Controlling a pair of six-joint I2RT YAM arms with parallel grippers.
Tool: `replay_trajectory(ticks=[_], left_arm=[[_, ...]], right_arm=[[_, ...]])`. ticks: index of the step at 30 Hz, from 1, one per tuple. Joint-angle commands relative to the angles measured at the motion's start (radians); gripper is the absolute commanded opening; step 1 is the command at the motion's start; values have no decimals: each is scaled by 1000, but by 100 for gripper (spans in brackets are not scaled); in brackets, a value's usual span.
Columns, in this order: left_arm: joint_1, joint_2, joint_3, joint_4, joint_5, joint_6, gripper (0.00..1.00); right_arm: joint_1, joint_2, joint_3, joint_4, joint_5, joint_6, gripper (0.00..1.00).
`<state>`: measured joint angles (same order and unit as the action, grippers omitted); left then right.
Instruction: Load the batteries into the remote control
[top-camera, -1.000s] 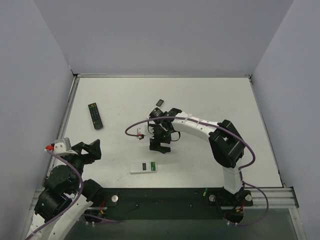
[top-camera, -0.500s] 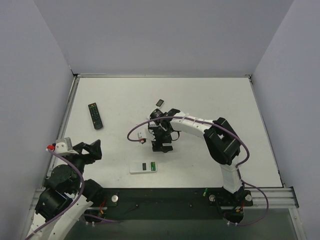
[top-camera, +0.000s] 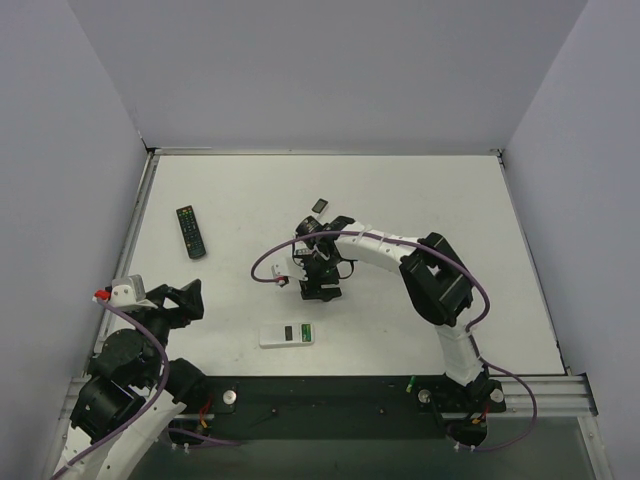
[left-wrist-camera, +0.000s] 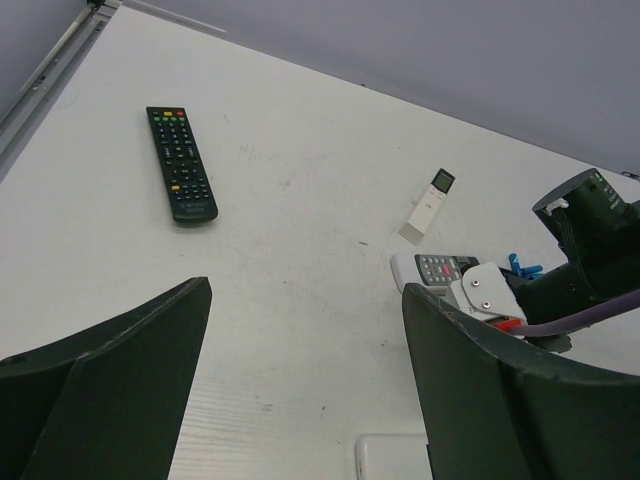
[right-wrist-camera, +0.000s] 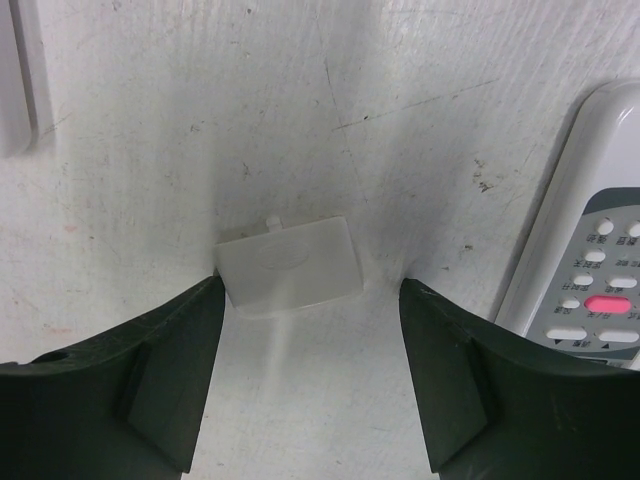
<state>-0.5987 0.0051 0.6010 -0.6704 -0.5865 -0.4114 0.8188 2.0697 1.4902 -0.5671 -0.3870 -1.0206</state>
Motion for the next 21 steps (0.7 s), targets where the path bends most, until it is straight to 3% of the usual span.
replay_trajectory(ticks=[1,15,21], left_arm=[[8,-65,2,17,14,16,88],[13,-68,0,19,27,20,87],[13,-70,-1,15,28,20,87]], right_arm=[[5,13,18,-59,-30,-18,63],[37,26,16,-114,-10,-4,58],[37,6,-7,-119,13,48,47]])
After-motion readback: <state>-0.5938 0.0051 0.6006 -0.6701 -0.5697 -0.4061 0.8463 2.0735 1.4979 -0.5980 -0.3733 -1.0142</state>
